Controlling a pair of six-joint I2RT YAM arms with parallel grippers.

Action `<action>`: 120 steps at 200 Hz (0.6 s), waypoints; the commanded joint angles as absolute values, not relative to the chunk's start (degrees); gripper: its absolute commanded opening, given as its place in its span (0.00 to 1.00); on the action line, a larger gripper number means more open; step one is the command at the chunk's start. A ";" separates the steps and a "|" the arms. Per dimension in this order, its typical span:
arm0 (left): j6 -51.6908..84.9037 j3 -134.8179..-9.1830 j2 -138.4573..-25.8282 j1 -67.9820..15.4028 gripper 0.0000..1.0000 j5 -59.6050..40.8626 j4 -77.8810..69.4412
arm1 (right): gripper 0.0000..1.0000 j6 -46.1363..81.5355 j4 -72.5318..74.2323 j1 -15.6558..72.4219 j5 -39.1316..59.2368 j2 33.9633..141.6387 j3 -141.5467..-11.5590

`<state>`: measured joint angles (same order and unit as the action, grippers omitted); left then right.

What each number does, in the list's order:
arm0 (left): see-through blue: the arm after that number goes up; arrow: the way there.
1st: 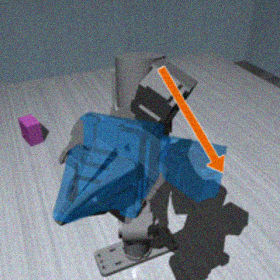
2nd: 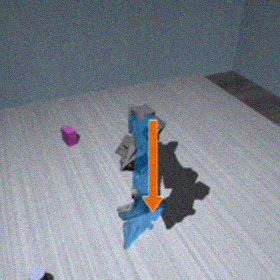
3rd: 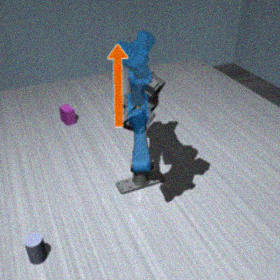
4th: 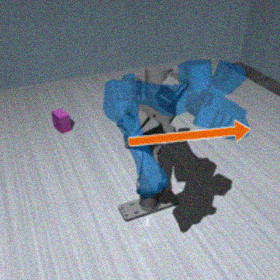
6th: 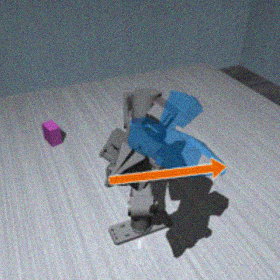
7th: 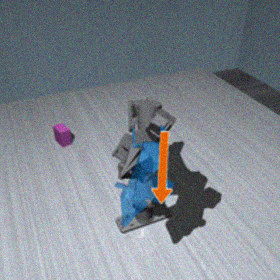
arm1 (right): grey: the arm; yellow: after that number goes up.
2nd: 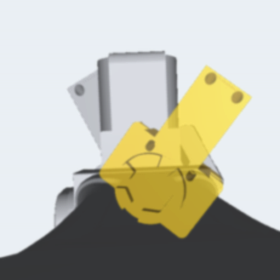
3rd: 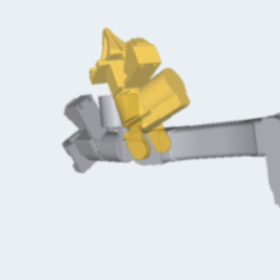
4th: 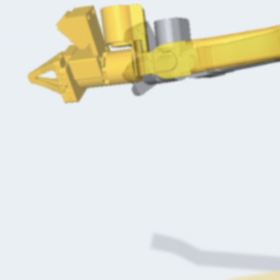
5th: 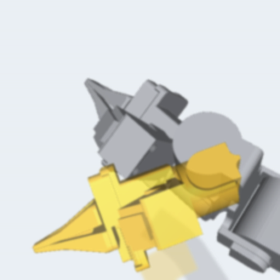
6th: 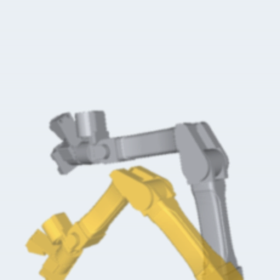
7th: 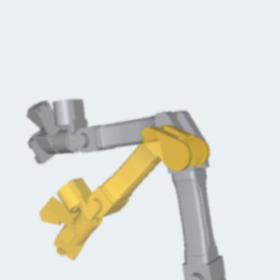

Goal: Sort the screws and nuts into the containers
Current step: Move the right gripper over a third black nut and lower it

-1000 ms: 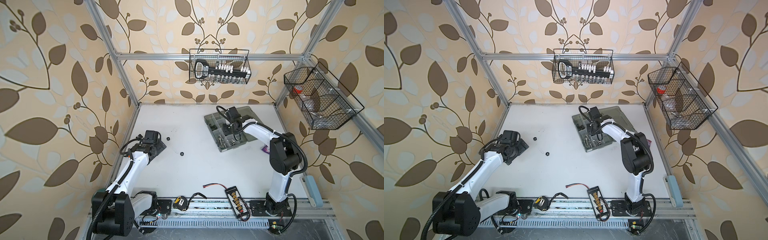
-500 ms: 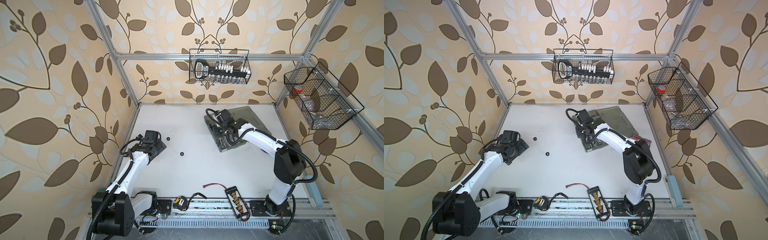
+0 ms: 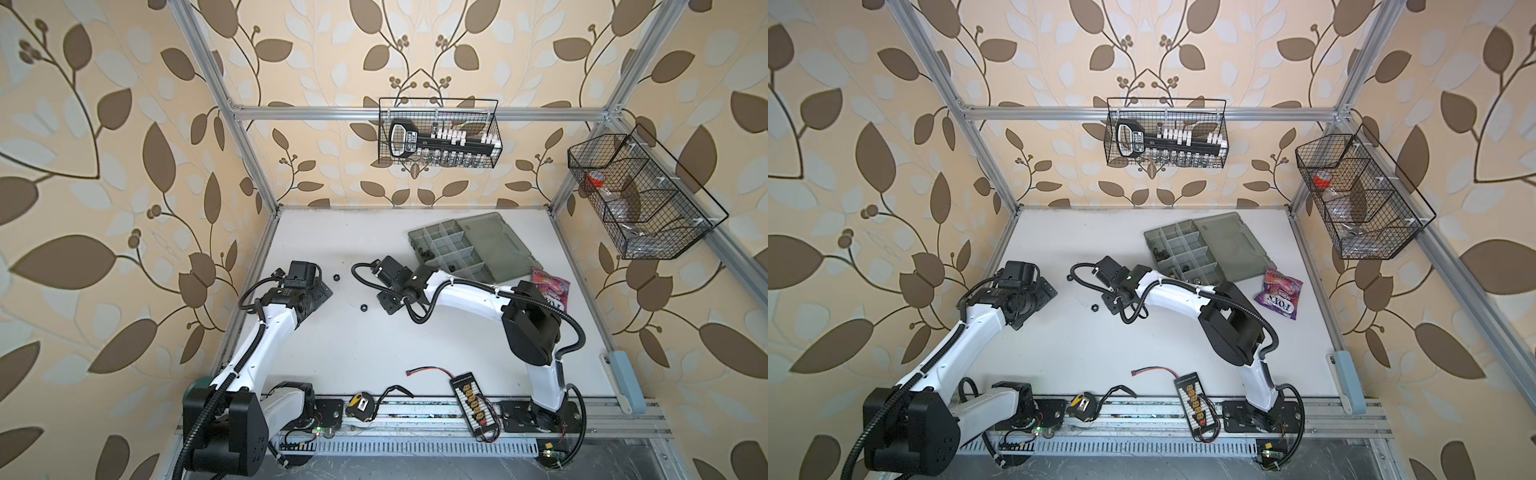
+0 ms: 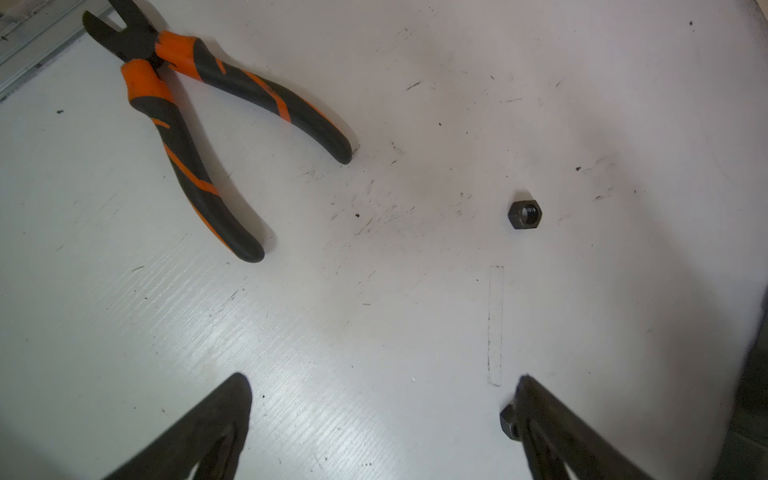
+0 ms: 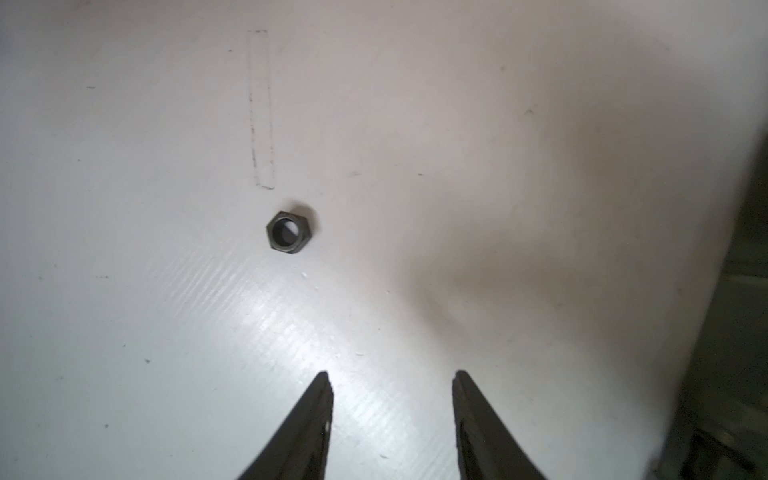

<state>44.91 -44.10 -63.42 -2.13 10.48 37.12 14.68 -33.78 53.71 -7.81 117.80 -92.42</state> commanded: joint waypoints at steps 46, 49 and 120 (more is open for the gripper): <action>44.30 -44.99 -61.09 -1.39 0.99 12.48 39.20 | 0.48 12.83 -35.33 55.20 -4.91 125.82 -101.09; 44.30 -45.00 -61.08 -1.33 0.99 12.48 39.20 | 0.48 12.77 -35.33 55.20 -4.84 126.25 -101.56; 44.03 -45.00 -61.44 -1.32 0.99 12.30 39.37 | 0.48 11.45 -36.63 56.56 -3.17 133.48 -109.78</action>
